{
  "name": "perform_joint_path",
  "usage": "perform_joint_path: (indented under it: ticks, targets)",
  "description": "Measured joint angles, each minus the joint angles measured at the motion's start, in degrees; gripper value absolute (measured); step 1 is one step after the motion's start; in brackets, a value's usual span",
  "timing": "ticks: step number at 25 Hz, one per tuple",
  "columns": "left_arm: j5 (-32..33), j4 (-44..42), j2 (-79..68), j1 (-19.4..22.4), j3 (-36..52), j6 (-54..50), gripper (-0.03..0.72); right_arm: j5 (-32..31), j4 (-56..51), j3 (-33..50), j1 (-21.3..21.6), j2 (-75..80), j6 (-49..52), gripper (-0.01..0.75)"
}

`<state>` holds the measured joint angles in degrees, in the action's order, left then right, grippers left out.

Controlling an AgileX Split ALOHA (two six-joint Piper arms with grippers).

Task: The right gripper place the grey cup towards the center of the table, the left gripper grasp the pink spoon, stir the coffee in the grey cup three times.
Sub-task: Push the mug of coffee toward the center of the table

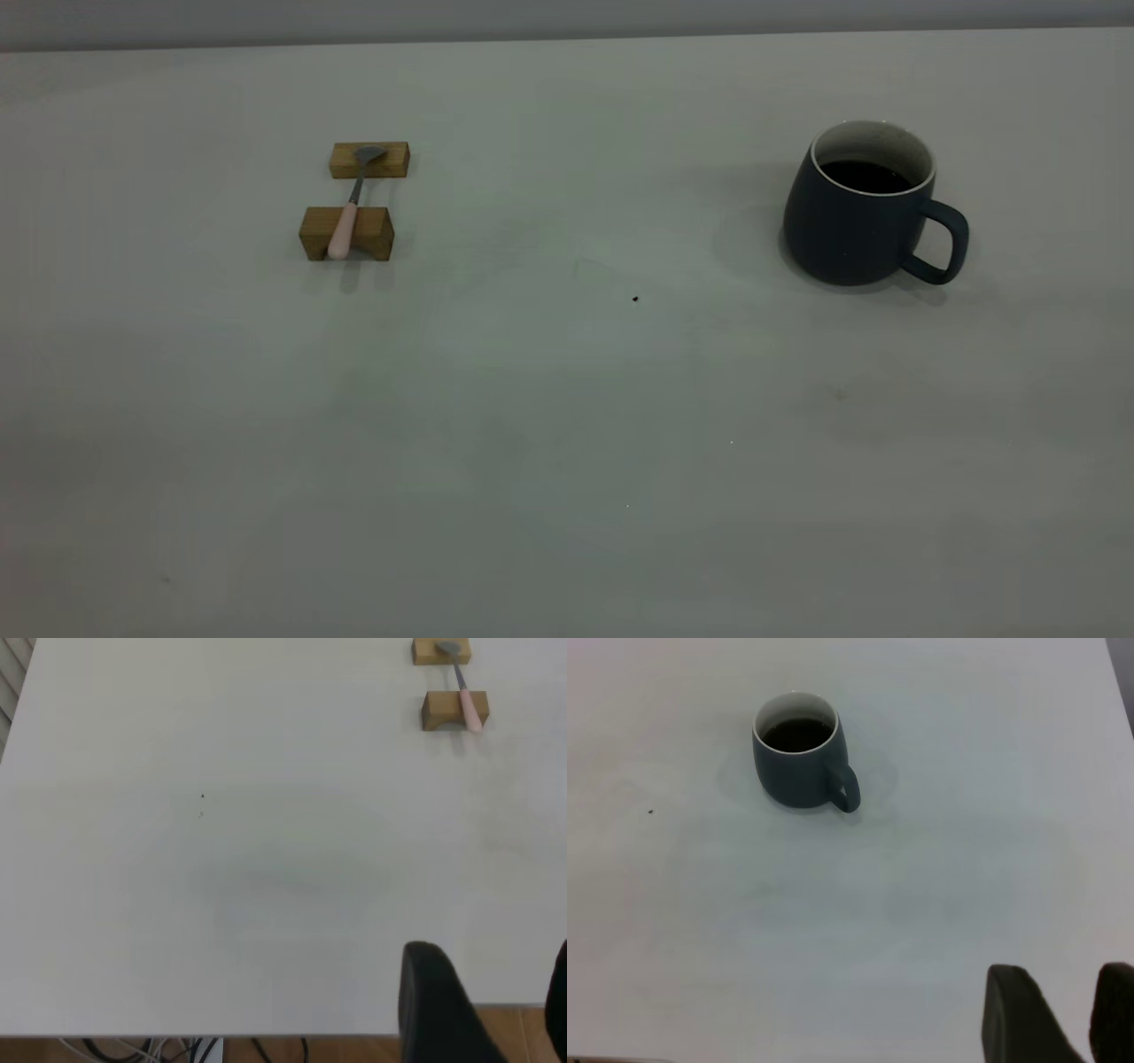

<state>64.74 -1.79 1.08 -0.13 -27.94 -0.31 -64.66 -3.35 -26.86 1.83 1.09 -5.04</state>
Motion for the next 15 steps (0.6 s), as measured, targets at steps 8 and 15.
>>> perform_joint_path:
  ticks: [8, 15]
  targets:
    - [0.0, 0.0, 0.0, 0.0, 0.0, 0.3, 0.382, 0.5, 0.3, -1.4, 0.0, 3.6, 0.0, 0.26]
    - [0.0, 0.0, 0.0, 0.0, 0.0, 0.3, 0.382, 6.4, 0.8, -6.0, 0.0, 26.4, -0.4, 0.52]
